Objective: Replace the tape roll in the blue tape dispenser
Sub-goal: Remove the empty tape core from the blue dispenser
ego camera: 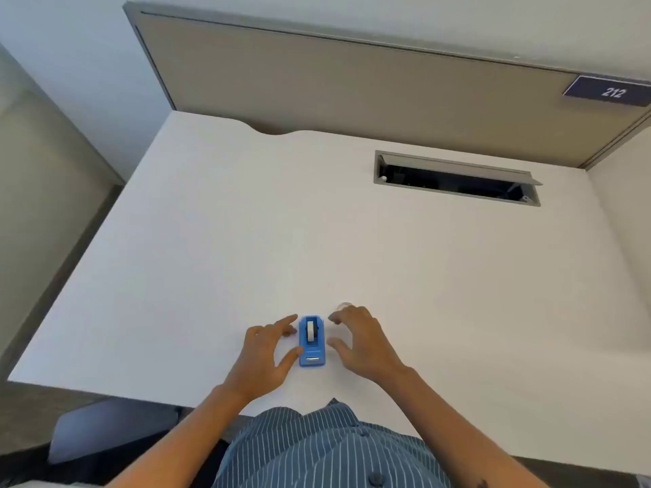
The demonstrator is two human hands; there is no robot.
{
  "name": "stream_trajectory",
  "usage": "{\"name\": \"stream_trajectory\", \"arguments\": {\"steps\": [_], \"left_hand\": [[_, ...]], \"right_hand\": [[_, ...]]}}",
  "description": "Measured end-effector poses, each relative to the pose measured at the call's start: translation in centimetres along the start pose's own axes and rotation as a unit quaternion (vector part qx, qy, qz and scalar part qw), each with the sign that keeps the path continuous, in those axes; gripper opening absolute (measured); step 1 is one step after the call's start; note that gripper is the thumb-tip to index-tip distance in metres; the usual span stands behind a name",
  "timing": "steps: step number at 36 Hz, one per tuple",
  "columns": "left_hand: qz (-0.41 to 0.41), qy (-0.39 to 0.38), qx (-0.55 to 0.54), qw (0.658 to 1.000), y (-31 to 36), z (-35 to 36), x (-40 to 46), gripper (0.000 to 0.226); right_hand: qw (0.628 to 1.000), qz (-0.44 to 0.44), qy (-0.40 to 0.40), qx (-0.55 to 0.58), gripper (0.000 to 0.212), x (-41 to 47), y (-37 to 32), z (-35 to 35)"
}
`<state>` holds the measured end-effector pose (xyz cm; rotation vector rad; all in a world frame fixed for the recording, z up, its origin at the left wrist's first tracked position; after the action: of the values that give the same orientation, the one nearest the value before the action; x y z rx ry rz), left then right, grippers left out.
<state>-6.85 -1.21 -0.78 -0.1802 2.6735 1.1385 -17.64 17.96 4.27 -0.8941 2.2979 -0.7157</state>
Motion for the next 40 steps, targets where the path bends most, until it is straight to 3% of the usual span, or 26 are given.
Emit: {"name": "stream_trajectory", "arguments": {"steps": [5, 11, 40], "left_hand": [[0.016, -0.041, -0.008, 0.999, 0.3, 0.6, 0.3, 0.099], [0.021, -0.074, 0.009, 0.997, 0.0, 1.5, 0.6, 0.114], [0.051, -0.055, 0.003, 0.997, -0.5, 1.6, 1.9, 0.097]], "right_hand": [[0.999, -0.006, -0.04, -0.004, 0.051, 1.1, -1.3, 1.1], [0.998, -0.001, -0.054, -0.024, 0.058, 2.2, -1.8, 1.7], [0.997, 0.01, -0.046, -0.064, 0.043, 3.4, -2.5, 2.4]]}}
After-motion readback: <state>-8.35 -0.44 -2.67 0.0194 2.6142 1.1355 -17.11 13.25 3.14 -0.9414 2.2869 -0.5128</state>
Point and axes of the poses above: each hand's wrist, its own x-axis towards the middle knuckle, its own z-axis out of the palm, y = z × x, the point moved 7 cm from there along x, towards the middle knuckle, and after that the axes turned 12 degrees about -y, right-handed, at the moved point
